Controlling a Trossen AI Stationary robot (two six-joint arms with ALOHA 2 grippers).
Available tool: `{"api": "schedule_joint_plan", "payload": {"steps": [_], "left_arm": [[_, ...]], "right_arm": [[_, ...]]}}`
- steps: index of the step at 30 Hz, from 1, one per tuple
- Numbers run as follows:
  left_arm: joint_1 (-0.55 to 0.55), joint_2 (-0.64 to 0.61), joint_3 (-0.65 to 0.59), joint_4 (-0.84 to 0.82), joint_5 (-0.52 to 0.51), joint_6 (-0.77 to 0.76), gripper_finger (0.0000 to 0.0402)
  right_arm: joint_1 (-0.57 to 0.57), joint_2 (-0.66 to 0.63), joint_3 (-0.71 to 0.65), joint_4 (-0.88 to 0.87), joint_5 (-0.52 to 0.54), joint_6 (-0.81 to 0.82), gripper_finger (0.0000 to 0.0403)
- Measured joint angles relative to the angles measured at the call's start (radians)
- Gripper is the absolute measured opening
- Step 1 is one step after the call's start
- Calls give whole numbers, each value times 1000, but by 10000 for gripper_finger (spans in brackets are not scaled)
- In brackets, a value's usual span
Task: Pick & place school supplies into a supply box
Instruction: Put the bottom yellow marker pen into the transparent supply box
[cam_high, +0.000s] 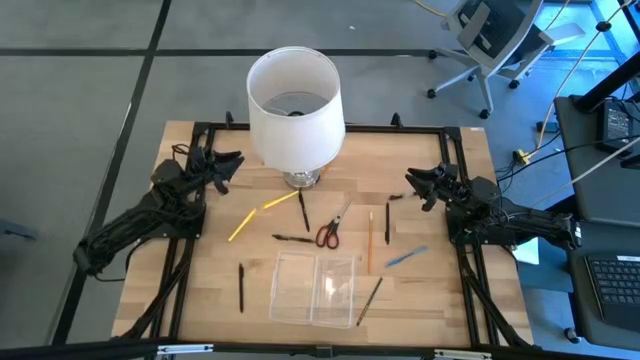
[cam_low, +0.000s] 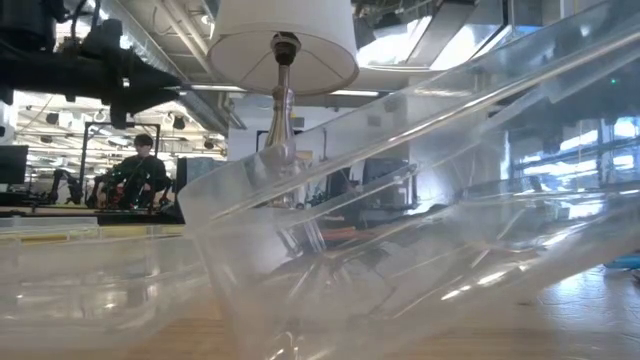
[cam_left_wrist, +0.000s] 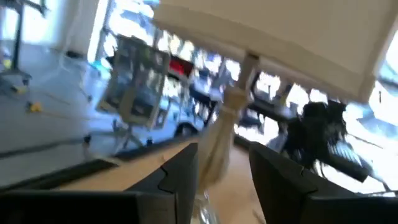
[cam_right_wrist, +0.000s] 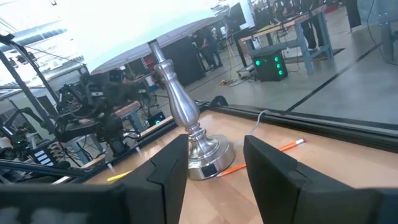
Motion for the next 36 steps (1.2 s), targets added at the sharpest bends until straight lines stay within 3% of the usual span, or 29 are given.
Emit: {"api": "schedule_joint_plan", "payload": {"steps": [7, 12, 24, 30, 36], "left_arm": [[-12, 149, 219, -493, 31, 113, 137], [-83, 293, 310, -591, 41, 65, 138], [-320, 743, 471, -871, -83, -143, 138], [-426, 926, 478, -877, -166, -296, 138], [-502, 1057, 478, -816, -177, -359, 138]], "right_arm": [[0, 0, 0, 6, 40, 0, 159], [0, 0, 0, 6, 40, 0, 159], [0, 3, 0, 6, 40, 3, 159], [0, 3, 0, 6, 40, -1, 159], [0, 3, 0, 6, 40, -36, 159]]}}
